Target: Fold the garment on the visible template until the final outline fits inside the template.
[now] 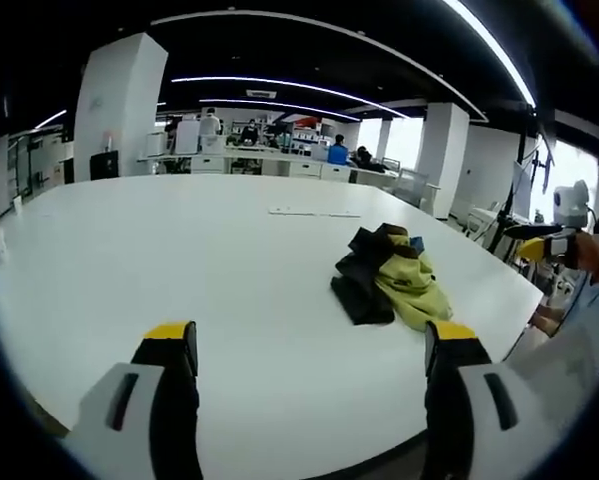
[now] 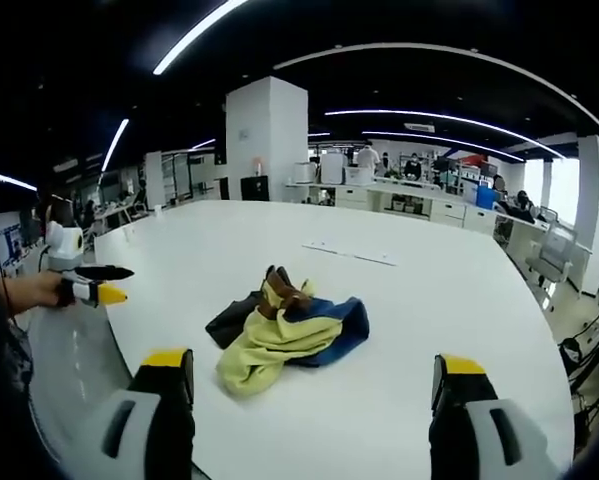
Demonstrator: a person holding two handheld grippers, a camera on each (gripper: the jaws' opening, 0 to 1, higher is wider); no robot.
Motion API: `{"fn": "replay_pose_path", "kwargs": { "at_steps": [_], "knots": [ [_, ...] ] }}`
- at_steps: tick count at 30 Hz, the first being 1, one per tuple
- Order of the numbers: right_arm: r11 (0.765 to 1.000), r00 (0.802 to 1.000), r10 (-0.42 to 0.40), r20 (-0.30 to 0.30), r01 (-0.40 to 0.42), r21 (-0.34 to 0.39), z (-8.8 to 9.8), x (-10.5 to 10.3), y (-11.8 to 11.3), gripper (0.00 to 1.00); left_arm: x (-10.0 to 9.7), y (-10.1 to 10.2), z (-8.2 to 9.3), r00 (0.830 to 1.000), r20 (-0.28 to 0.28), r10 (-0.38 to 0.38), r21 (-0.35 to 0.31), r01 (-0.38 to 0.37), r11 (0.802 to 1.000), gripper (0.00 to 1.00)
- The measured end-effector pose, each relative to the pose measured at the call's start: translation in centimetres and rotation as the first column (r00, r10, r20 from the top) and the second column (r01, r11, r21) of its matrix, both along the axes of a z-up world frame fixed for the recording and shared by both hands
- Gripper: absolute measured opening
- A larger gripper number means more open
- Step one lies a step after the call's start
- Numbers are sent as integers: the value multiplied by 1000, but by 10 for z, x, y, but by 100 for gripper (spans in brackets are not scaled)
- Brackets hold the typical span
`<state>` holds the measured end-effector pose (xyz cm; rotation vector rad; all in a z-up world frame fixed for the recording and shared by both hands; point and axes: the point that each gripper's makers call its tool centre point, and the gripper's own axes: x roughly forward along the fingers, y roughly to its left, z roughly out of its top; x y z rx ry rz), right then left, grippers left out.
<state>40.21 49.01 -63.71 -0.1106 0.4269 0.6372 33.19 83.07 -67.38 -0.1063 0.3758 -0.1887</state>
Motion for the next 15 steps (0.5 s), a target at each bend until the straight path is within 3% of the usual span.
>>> {"fn": "replay_pose_path", "kwargs": {
  "at_steps": [4, 8, 13, 15],
  "knots": [
    [1000, 1000, -8, 2, 8, 15, 1, 3, -2, 100, 0, -2, 7, 1000, 25, -4, 8, 4, 1000, 92],
    [994, 999, -47, -6, 48, 97, 8, 5, -8, 100, -1, 1, 9, 1000, 25, 13, 30, -14, 999, 92],
    [996, 999, -50, -21, 51, 76, 5, 3, -17, 100, -1, 3, 13, 999, 43, 23, 48, -25, 999, 93],
    [996, 998, -52, -25, 53, 75, 5, 0, -20, 100, -2, 3, 11, 999, 21, 26, 42, -27, 999, 93]
  ]
}}
